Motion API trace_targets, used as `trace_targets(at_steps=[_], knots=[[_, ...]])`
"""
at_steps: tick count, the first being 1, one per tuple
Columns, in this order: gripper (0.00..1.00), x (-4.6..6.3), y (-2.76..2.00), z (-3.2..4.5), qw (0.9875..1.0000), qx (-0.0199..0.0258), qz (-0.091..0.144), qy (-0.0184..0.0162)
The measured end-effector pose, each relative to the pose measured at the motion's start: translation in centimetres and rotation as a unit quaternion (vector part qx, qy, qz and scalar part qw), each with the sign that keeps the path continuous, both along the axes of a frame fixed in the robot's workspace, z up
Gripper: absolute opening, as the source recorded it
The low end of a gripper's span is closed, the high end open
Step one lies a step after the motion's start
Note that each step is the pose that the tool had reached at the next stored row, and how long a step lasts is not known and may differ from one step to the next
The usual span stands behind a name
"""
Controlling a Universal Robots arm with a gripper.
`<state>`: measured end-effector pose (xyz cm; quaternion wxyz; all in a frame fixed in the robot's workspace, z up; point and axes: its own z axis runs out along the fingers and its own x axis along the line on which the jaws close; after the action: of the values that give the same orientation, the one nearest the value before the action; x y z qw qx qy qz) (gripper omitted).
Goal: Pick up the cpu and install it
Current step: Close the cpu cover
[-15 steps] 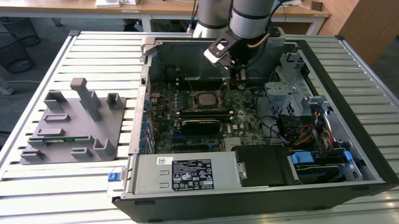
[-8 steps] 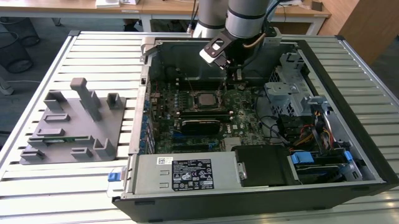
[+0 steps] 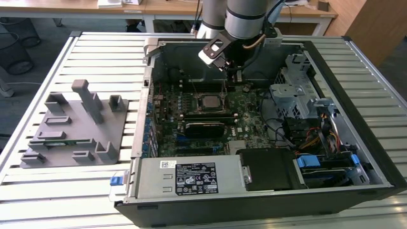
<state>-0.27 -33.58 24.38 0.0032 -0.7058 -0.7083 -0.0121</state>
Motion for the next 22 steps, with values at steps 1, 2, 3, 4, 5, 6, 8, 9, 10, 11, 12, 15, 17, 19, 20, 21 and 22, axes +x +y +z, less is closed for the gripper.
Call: trace_targets(at_steps=[1, 2, 3, 4, 5, 6, 8, 9, 10, 11, 12, 15, 17, 19, 20, 21, 22], knots=[[0.11, -0.1, 0.00, 0.00, 1.0000, 0.0000, 0.000, 0.0000], [0.11, -0.1, 0.00, 0.00, 1.0000, 0.0000, 0.000, 0.0000], [0.11, -0.1, 0.00, 0.00, 1.0000, 0.0000, 0.000, 0.0000], [0.11, -0.2, 0.00, 0.00, 1.0000, 0.0000, 0.000, 0.0000], [0.11, -0.2, 0.00, 0.00, 1.0000, 0.0001, 0.000, 0.0000], [0.11, -0.3, 0.00, -0.01, 1.0000, 0.0002, 0.000, 0.0000], [0.11, -0.6, 0.00, -0.05, 1.0000, 0.0003, 0.000, 0.0000], [0.11, -0.8, 0.00, -0.09, 1.0000, 0.0004, 0.000, 0.0000], [0.11, -1.0, 0.00, -0.15, 1.0000, 0.0003, 0.000, 0.0000], [0.11, -1.2, 0.00, -0.21, 1.0000, 0.0003, 0.000, 0.0000], [0.11, -1.5, 0.00, -0.26, 1.0000, 0.0003, 0.000, 0.0000], [0.11, -2.6, 0.00, -0.45, 1.0000, 0.0002, 0.000, 0.0000], [0.11, -3.0, 0.00, -0.66, 1.0000, 0.0002, 0.000, 0.0000], [0.11, -3.7, 0.00, -0.89, 1.0000, 0.0003, 0.000, 0.0000], [0.11, -4.1, 0.00, -0.98, 1.0000, 0.0002, 0.000, 0.0000], [0.11, -4.5, -0.01, -1.07, 1.0000, 0.0002, 0.000, 0.0001], [0.11, -4.8, 0.00, -1.18, 1.0000, 0.0003, 0.000, 0.0000]])
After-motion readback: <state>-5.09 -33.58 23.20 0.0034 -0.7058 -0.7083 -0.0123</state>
